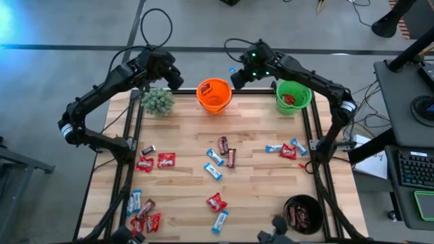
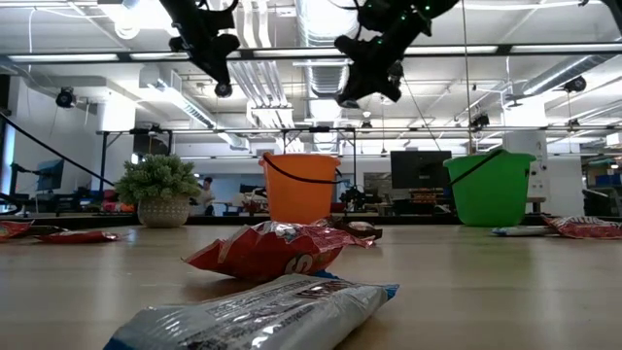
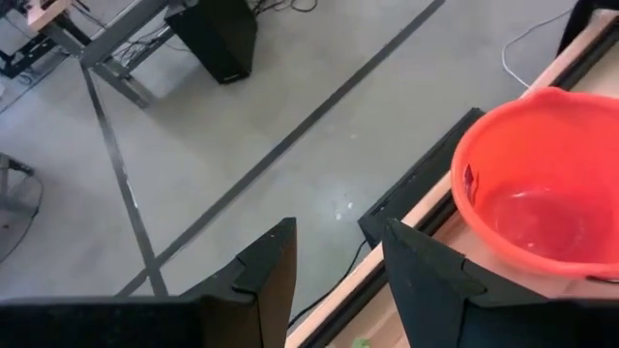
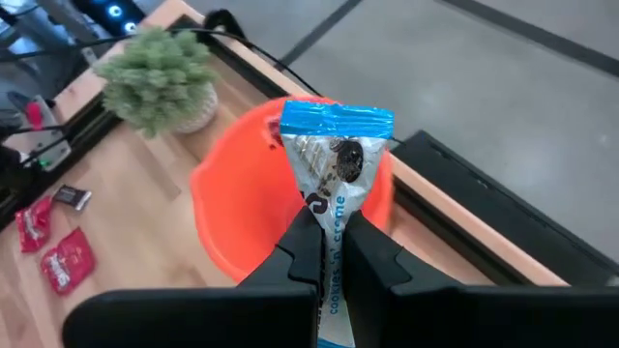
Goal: Organize candy in baskets
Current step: Put the white chocolate bar into the orange bucket
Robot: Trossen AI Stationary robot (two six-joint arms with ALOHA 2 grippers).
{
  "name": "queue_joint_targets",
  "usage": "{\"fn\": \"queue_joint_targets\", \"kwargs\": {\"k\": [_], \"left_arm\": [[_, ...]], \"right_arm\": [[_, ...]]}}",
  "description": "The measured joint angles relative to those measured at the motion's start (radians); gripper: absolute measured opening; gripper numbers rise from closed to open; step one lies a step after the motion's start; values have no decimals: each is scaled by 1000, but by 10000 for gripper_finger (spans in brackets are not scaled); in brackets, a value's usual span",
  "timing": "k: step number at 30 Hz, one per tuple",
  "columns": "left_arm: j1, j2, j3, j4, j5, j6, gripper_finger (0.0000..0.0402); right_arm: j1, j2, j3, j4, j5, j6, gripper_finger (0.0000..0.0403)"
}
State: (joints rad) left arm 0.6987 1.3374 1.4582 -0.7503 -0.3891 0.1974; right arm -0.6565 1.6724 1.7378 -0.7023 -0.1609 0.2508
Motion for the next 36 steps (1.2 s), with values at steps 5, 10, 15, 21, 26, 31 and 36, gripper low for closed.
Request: {"fn": "queue_joint_targets", "kwargs": {"k": [5, 10, 15, 21, 26, 31, 36], "left_arm": [[0, -8, 0, -5, 29, 8, 137], [0, -11, 0, -40, 42, 30, 137], [0, -21, 0, -63, 42, 30, 137], [0, -38, 0, -67, 67, 30, 137], [0, -42, 0, -67, 68, 30, 137], [0, -42, 0, -68, 68, 30, 137], [0, -42, 0, -65, 68, 27, 137]], "right_arm": [[26, 61, 71, 4, 0, -8, 13], [45, 129, 154, 3, -1, -14, 13], [52, 200, 243, -3, -12, -19, 13], [56, 249, 297, -3, -34, -28, 13], [54, 275, 314, -3, -122, -50, 15], [56, 294, 315, -4, -182, -89, 48], [54, 296, 315, 0, -180, -97, 98]]}}
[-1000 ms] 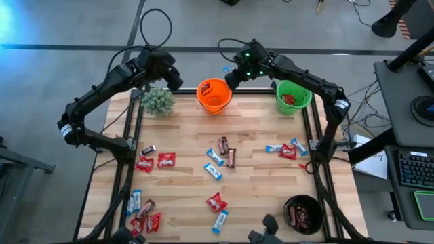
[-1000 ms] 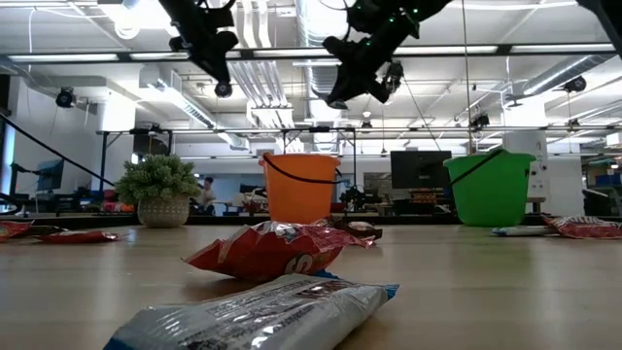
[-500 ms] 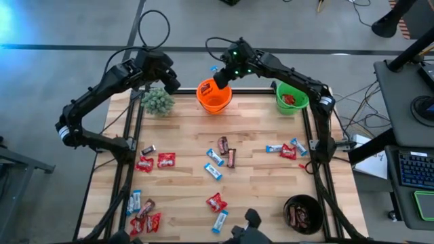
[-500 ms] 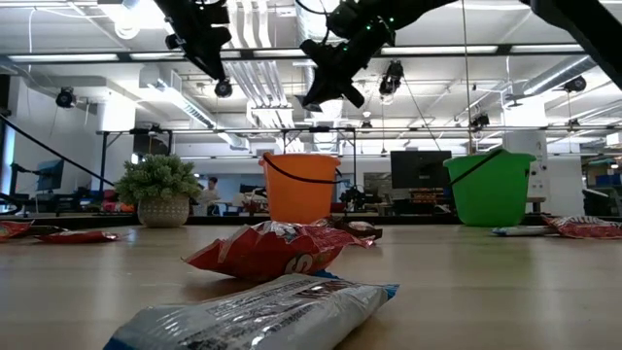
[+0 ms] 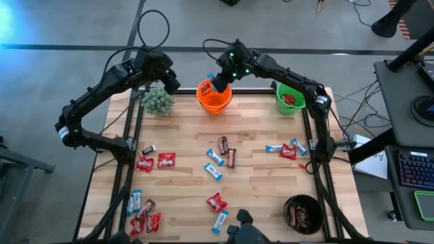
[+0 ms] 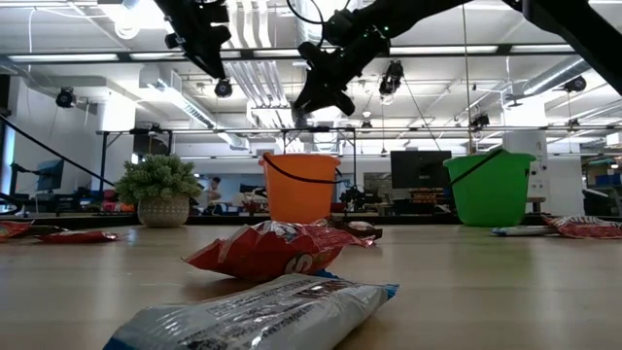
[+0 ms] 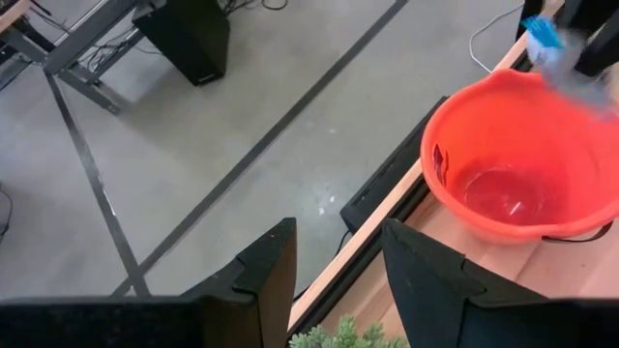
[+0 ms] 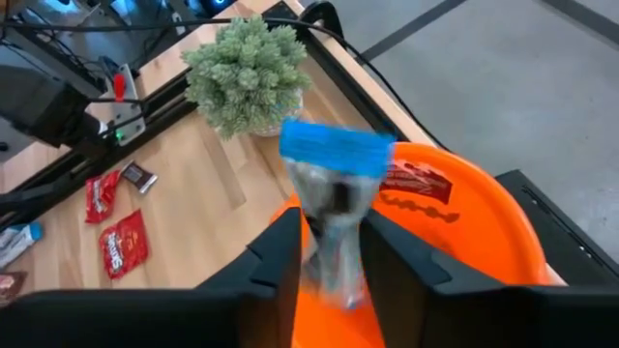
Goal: Organize candy in baskets
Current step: Put the white chocolate bar into the orange bucket, then put the red candy into the green bucket
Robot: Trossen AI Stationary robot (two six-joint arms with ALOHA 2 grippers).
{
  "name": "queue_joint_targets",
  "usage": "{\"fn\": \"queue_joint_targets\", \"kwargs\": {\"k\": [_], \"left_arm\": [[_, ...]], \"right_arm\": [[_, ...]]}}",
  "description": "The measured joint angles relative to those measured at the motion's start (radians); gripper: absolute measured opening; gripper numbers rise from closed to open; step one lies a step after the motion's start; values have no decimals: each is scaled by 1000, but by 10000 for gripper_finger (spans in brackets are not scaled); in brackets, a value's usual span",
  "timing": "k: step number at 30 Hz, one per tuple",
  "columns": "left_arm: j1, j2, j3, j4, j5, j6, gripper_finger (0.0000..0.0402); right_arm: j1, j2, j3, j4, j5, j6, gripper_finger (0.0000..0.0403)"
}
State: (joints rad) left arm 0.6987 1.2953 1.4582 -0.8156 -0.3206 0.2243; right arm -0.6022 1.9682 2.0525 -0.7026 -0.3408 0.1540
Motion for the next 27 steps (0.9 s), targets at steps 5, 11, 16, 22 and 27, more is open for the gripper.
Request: {"fn": "queue_joint_targets", "kwargs": {"k": [5, 11, 16, 22, 27], "left_arm": [[0, 0, 0, 0, 46, -6, 137], [-2, 0, 0, -9, 89, -27, 137], [-4, 0, 0, -31, 115, -28, 137], [-29, 0, 0, -81, 159, -35, 137], [-54, 0, 0, -104, 187, -36, 137]], "right_arm": [[-2, 0, 0, 2, 0, 0, 135], [-2, 0, 13, -89, 0, -17, 153], [-2, -1, 58, -261, 0, -68, 155], [13, -2, 101, -383, 0, -101, 149], [41, -2, 139, -513, 0, -196, 150]]}}
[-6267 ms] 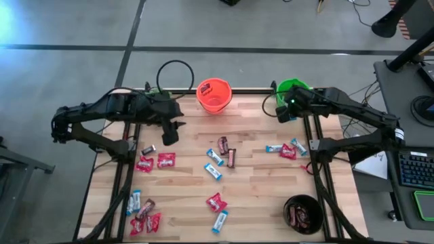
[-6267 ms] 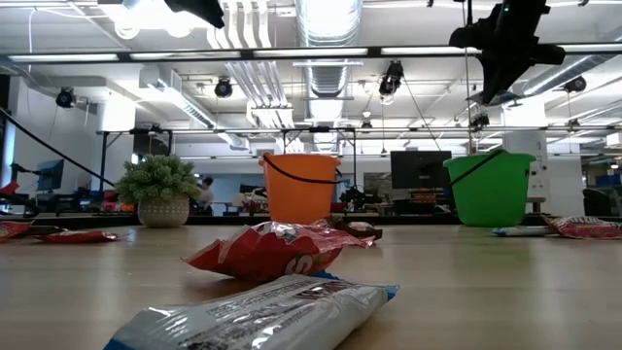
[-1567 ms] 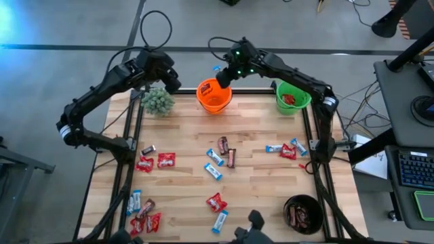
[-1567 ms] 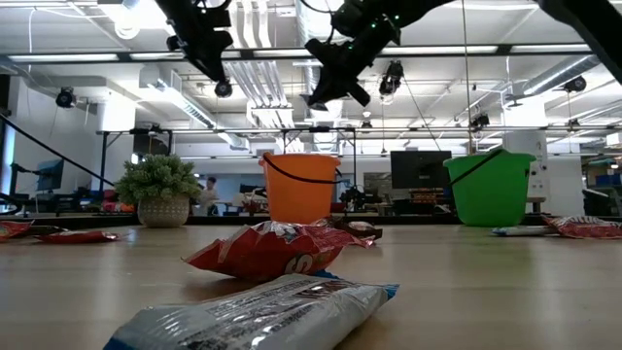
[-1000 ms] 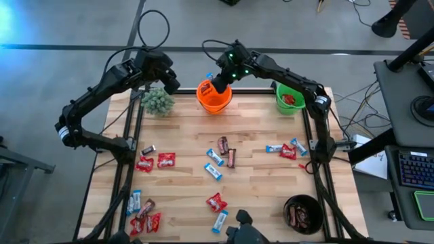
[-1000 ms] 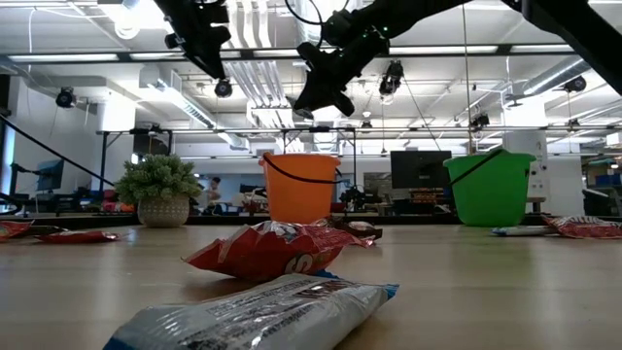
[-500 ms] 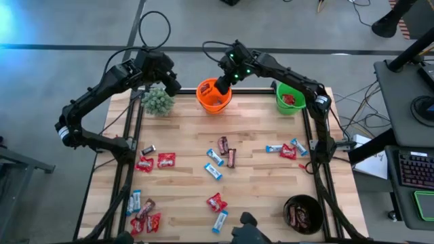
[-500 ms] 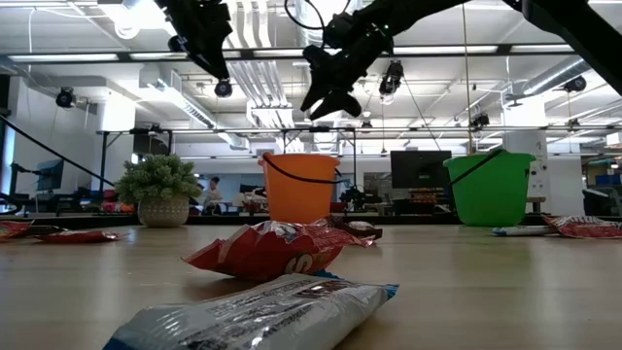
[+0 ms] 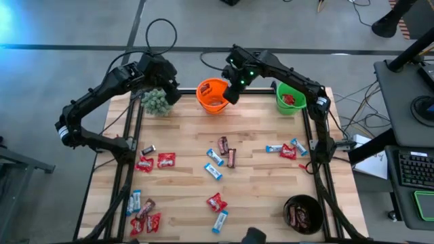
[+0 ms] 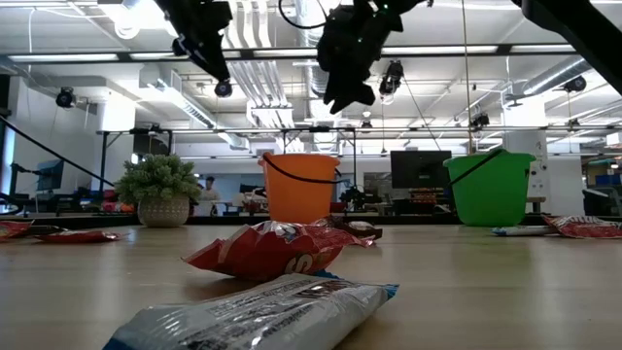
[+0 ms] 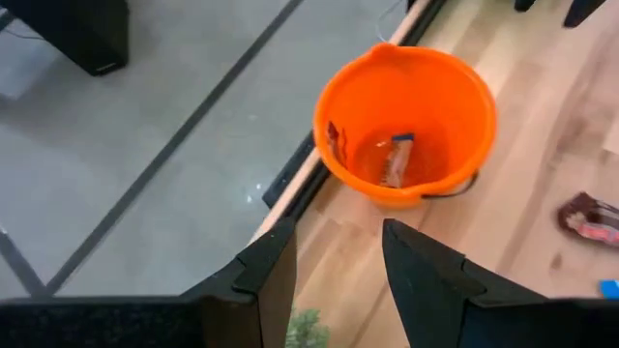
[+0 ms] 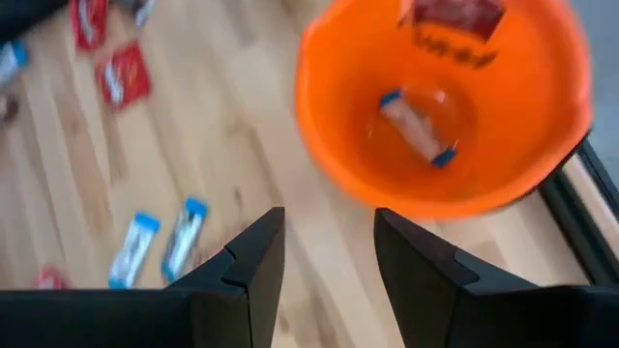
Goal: Organize candy in baskets
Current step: Put the red candy into the green bucket
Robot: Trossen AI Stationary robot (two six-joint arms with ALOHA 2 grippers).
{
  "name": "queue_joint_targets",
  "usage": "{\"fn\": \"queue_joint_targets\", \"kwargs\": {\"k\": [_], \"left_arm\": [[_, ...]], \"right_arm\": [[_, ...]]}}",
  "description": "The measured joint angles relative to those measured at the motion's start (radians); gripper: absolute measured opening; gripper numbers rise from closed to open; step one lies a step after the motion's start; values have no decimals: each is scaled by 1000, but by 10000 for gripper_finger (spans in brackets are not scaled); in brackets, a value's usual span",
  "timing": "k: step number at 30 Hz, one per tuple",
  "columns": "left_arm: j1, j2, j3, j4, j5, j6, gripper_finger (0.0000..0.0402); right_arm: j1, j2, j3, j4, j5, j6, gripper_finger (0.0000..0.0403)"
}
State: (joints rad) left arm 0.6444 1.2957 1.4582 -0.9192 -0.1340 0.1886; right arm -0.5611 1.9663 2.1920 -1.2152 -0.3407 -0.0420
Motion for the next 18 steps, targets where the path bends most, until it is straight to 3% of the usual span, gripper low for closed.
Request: {"fn": "queue_joint_targets", "kwargs": {"k": [4, 10, 18], "left_arm": [[-13, 0, 0, -6, 69, -14, 137], [-27, 0, 0, -12, 230, -23, 137], [-49, 0, 0, -115, 257, -46, 137]], "right_arm": [[27, -1, 40, -109, 0, -32, 157], [73, -36, 42, -113, 0, -23, 173], [167, -34, 39, -131, 8, -1, 196]]}}
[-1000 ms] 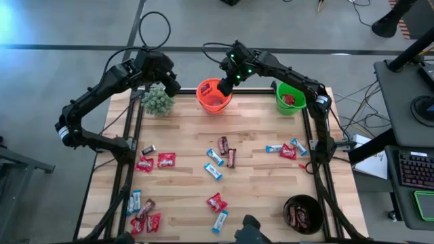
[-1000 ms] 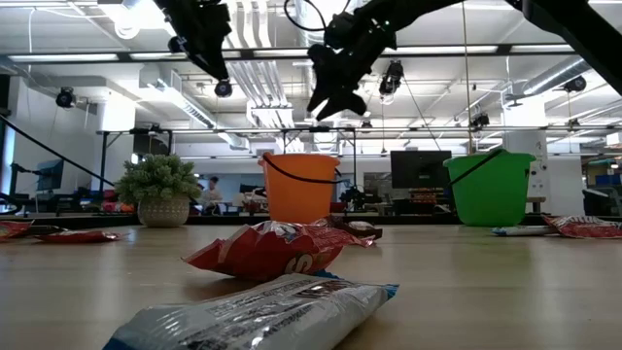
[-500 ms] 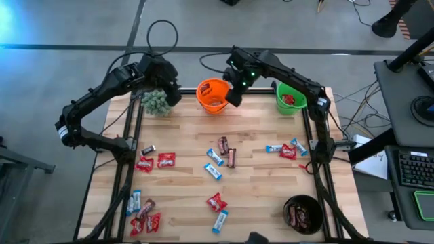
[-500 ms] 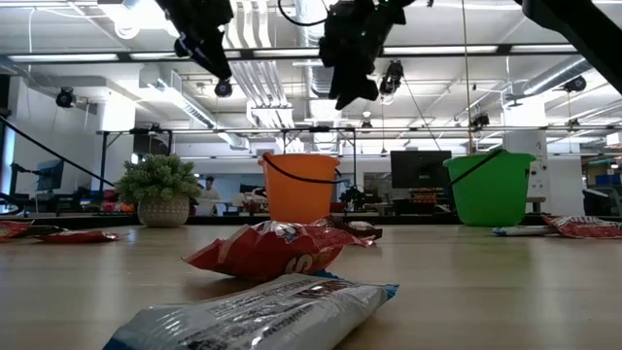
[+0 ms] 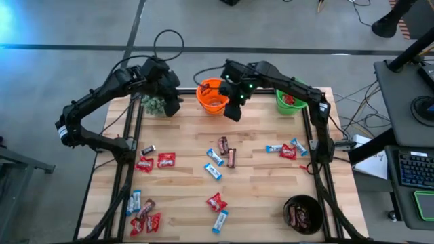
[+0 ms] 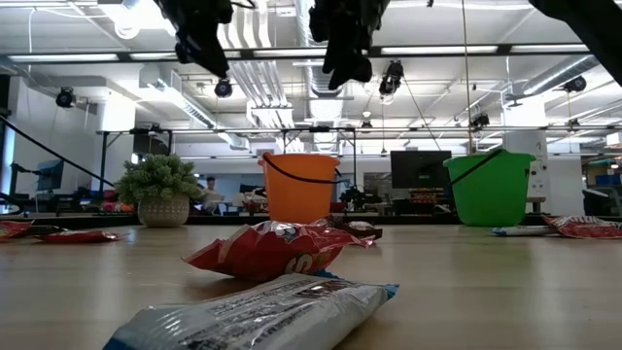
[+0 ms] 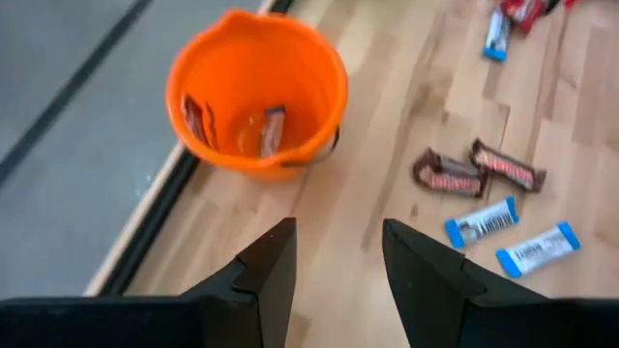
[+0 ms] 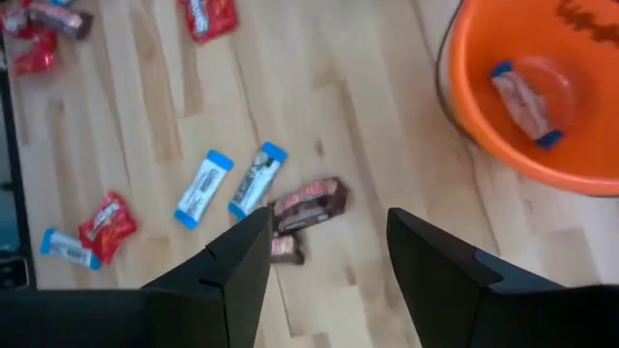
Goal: Organize candy in baskets
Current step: Put the red candy into the green bucket
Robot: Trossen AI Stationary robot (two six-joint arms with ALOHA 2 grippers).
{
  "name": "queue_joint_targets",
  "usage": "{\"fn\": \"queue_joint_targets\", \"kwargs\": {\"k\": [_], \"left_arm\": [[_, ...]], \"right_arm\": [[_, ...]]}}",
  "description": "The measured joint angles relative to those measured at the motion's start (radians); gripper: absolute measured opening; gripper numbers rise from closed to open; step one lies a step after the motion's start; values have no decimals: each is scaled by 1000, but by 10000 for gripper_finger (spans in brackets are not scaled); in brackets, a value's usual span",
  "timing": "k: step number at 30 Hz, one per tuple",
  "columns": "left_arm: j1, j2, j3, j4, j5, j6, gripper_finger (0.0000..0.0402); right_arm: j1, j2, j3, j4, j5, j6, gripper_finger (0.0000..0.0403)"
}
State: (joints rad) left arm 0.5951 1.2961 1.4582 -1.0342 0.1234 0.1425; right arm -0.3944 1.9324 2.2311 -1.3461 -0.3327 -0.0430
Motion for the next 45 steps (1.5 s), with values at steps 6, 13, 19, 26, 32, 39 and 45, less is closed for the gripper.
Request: {"fn": "queue_joint_targets", "kwargs": {"k": [6, 13, 19, 26, 32, 39, 45], "left_arm": [[-19, 0, 0, -106, 0, -9, 137], [-51, 1, -6, -146, 0, 64, 137], [-71, -1, -7, -171, 95, 104, 137], [-113, -1, -7, -236, 142, 133, 137], [-135, -1, -18, -344, 143, 128, 137], [-144, -24, -119, -435, 145, 83, 137], [-150, -68, -280, -432, 156, -10, 137]], "right_arm": [[53, 0, -2, -78, 29, 9, 199], [102, 0, -2, -54, 69, 122, 199], [134, 0, -2, -54, 171, 243, 199], [192, 1, -27, -54, 284, 339, 199], [238, 2, -45, -25, 305, 384, 199], [253, 2, -47, -26, 309, 365, 199], [253, 2, -47, -37, 310, 314, 199]]}}
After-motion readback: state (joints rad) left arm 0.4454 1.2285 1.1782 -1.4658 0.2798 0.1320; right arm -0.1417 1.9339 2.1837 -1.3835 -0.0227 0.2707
